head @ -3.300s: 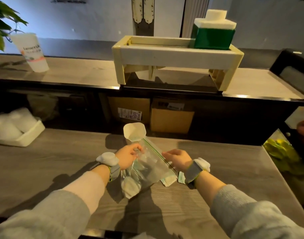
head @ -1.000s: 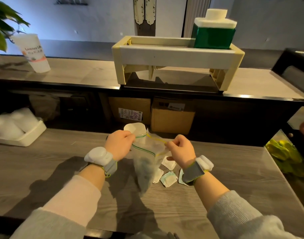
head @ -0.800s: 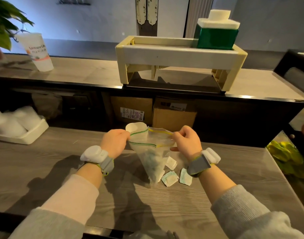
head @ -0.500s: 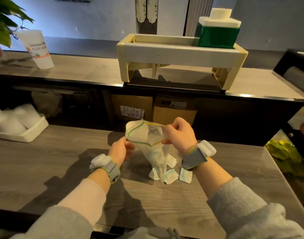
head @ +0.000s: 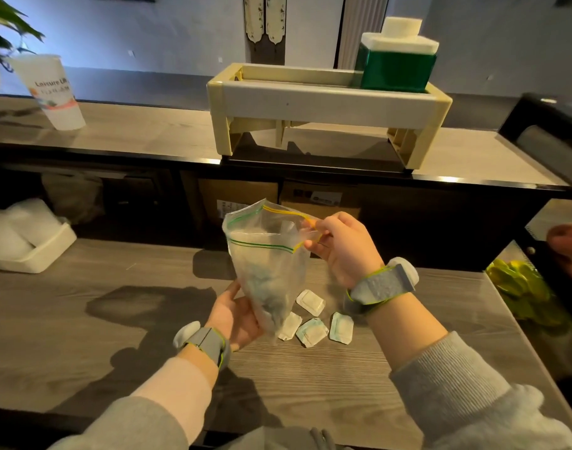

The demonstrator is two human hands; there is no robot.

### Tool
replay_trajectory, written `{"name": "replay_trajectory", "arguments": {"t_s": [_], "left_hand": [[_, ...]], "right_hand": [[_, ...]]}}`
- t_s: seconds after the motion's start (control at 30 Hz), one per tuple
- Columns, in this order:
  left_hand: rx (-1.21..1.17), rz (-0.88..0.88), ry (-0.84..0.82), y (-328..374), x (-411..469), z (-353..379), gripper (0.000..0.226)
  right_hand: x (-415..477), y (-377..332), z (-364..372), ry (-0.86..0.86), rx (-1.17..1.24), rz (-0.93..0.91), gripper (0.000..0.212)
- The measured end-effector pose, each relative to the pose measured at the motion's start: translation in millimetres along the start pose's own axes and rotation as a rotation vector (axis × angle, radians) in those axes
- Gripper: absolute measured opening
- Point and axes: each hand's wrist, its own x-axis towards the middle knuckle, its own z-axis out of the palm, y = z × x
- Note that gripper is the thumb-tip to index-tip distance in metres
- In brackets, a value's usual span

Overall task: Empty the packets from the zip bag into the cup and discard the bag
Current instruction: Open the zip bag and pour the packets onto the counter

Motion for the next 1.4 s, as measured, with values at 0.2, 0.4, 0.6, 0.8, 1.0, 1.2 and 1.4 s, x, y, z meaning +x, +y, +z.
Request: {"name": "replay_trajectory", "arguments": {"t_s": [0.2,0.4,0.6,0.8,1.0,1.2,1.4], "left_hand": [[0.189,0.148,-0.072,10.8,-4.0,-10.7,0.07],[0.43,0.217,0.106,27.9,-10.0,-12.1,0.063],[0.57,0.373,0.278,36.1,-11.2,-2.8,0.071],[0.78,0.519,0.33,38.8,-15.1,5.3,0.057],[1.093,0.636,0.395,41.3,-23.4,19.0,0.049],[1.365,0.685,0.441,41.1,-29.6,31.8,0.05],[1.615,0.705,0.502,39.0,-34.5,45.9,0.042]], "right_hand": [[5.7,5.3,-30.3,0.045,-0.037,0.082,0.019],[1.6,35.4,-64.1,0.064,-0.304,0.109,0.015],[3.5,56.5,-73.1,0.036,-0.313,0.232,0.036],[-0.4,75.3,-77.6,0.083,-0.409,0.234,0.019],[-1.8,93.2,-83.6,0.103,-0.232,0.366,0.008],[-6.4,108.0,-85.9,0.115,-0.163,0.463,0.005],[-8.5,120.9,-87.3,0.11,-0.14,0.53,0.008]]}}
